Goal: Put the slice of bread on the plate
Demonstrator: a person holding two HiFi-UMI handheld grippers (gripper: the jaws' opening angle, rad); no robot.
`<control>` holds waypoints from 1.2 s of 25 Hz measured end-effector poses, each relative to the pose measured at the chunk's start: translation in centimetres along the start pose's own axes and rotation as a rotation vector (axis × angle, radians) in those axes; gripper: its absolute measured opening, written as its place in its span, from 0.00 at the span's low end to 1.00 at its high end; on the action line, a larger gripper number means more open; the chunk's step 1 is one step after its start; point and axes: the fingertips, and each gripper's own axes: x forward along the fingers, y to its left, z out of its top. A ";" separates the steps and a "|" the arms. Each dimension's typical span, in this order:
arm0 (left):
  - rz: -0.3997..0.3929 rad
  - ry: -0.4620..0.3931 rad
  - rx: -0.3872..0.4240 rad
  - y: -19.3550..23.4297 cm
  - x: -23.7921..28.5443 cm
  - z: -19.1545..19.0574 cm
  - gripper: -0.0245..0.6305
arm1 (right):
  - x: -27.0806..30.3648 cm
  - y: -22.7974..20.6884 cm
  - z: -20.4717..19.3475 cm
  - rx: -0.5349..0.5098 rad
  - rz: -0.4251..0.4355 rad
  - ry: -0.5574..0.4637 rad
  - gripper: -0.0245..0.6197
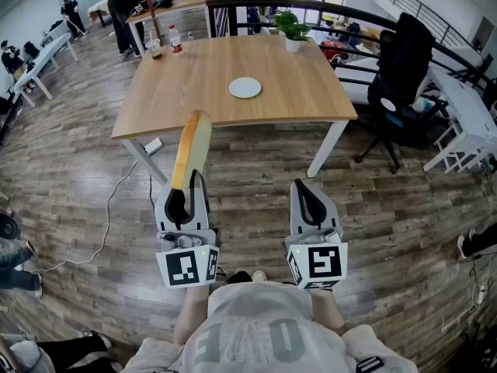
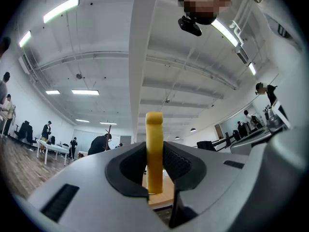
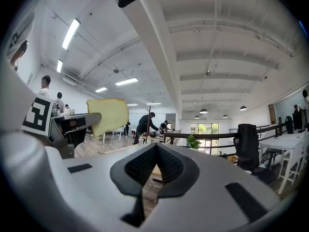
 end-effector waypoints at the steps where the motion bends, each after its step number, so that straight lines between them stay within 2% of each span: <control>1: 0.002 -0.001 -0.004 0.0 -0.1 0.1 0.17 | -0.2 -0.1 0.0 0.001 -0.002 0.001 0.06; 12: 0.014 -0.007 -0.010 -0.1 -1.1 0.6 0.17 | -0.7 -0.1 -0.8 -0.001 0.016 0.018 0.06; 21: 0.018 -0.039 0.058 0.7 -1.1 3.3 0.17 | 0.2 2.2 0.3 0.016 0.098 -0.039 0.07; 25: 0.037 -0.063 0.026 1.4 -2.1 3.3 0.17 | -0.2 3.3 -0.3 0.017 0.126 -0.025 0.07; 30: 0.068 -0.057 -0.031 2.0 -0.7 1.1 0.17 | 0.5 1.9 -0.7 -0.034 0.120 0.007 0.07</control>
